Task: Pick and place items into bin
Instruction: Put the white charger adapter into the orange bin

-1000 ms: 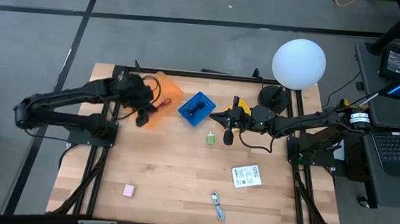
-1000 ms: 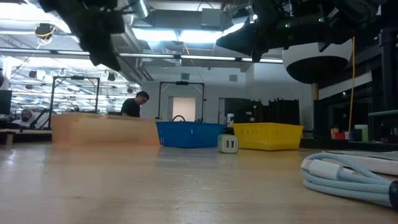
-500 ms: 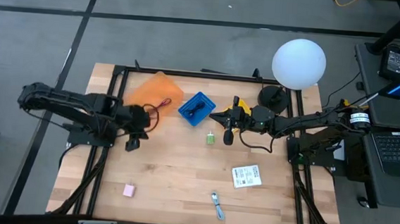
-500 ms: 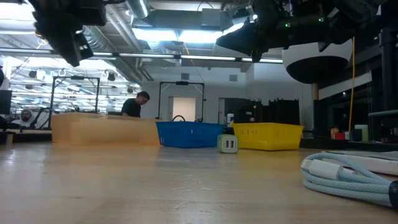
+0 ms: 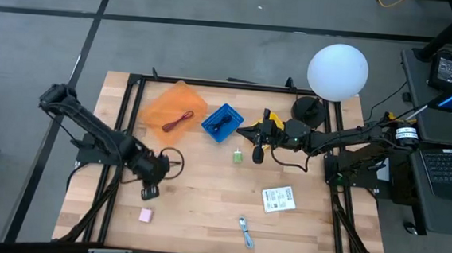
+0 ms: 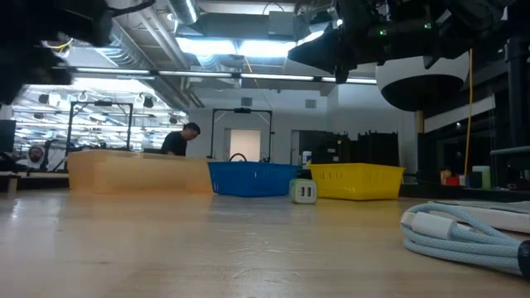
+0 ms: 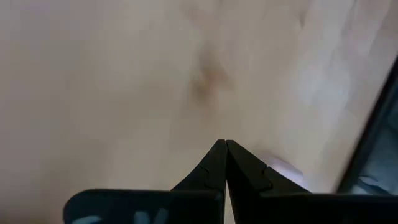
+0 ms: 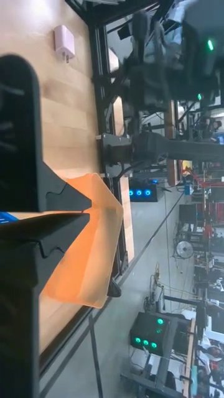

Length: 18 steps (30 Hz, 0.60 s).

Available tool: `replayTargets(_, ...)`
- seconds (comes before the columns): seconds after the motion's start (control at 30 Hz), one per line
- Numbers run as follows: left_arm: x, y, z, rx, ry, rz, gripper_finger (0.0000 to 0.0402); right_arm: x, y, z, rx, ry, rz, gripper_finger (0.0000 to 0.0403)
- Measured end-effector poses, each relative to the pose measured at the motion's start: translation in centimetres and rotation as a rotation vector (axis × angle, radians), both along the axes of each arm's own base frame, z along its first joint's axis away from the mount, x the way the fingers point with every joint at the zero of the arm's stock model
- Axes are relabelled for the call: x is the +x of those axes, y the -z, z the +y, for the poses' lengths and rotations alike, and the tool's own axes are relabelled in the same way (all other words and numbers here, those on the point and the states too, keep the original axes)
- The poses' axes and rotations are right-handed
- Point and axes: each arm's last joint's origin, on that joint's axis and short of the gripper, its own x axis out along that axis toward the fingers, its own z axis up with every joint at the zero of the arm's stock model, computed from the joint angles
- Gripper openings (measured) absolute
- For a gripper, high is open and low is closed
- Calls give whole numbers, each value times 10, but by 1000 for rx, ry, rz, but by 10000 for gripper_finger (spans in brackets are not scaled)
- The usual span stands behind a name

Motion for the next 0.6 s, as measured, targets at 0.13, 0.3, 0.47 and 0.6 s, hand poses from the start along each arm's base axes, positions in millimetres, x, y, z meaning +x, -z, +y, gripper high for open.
replayTargets(0.13,0,7,-28,-62,-89,124,2,0,0,1,-2,-2,1,0)
replayTargets(0.3,-5,5,-63,-116,-208,221,2,0,0,1,-1,-2,1,0)
replayTargets(0.47,-16,-6,-97,-133,-342,174,3,0,0,1,42,-1,-6,0)
replayTargets(0.6,-23,-13,-120,-129,-425,75,3,0,0,1,50,-2,-7,0)
